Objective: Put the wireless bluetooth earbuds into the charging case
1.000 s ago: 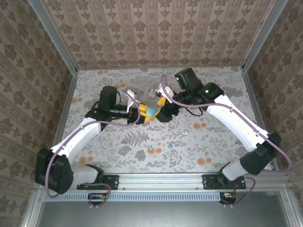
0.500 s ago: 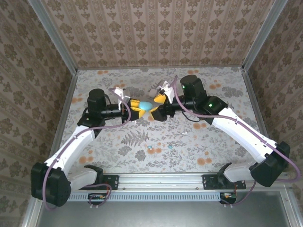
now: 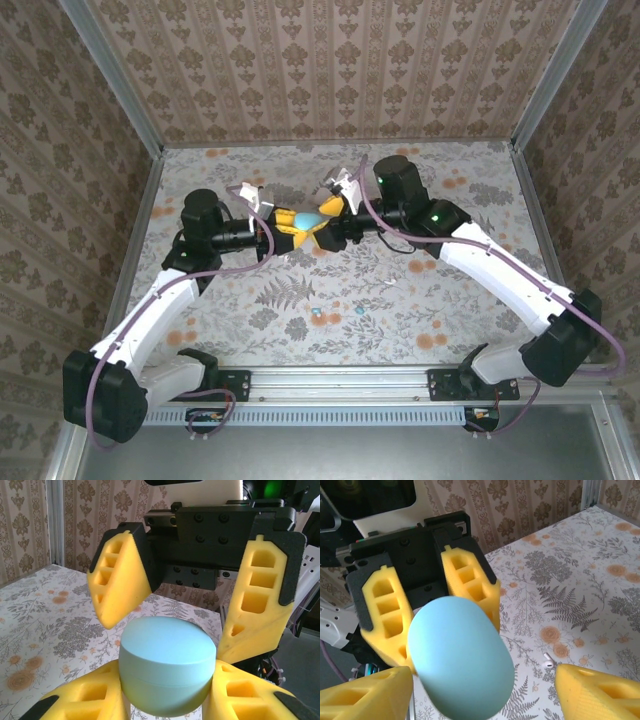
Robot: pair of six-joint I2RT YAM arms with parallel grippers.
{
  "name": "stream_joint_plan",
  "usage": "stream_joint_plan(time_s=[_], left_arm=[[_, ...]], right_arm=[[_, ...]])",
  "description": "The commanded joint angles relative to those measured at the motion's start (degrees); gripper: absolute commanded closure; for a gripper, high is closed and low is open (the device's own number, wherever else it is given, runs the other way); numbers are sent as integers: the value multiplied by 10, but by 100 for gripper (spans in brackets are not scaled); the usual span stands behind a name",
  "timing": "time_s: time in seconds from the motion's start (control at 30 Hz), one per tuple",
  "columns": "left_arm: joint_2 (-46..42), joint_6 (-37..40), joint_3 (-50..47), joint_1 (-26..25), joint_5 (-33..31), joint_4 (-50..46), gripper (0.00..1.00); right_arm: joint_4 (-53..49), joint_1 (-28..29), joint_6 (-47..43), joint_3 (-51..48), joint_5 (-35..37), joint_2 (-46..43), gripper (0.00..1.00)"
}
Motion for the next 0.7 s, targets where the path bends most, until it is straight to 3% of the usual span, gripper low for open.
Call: stream_joint_plan(time_s=[0.0,0.67], left_arm=[[-13,-10,-3,-5,7,16,76],[-22,-14,-24,-5,-11,33,77]], right_arm=[[-10,-1,-5,28,11,14,25],[-58,-32,42,96,89,48,26]])
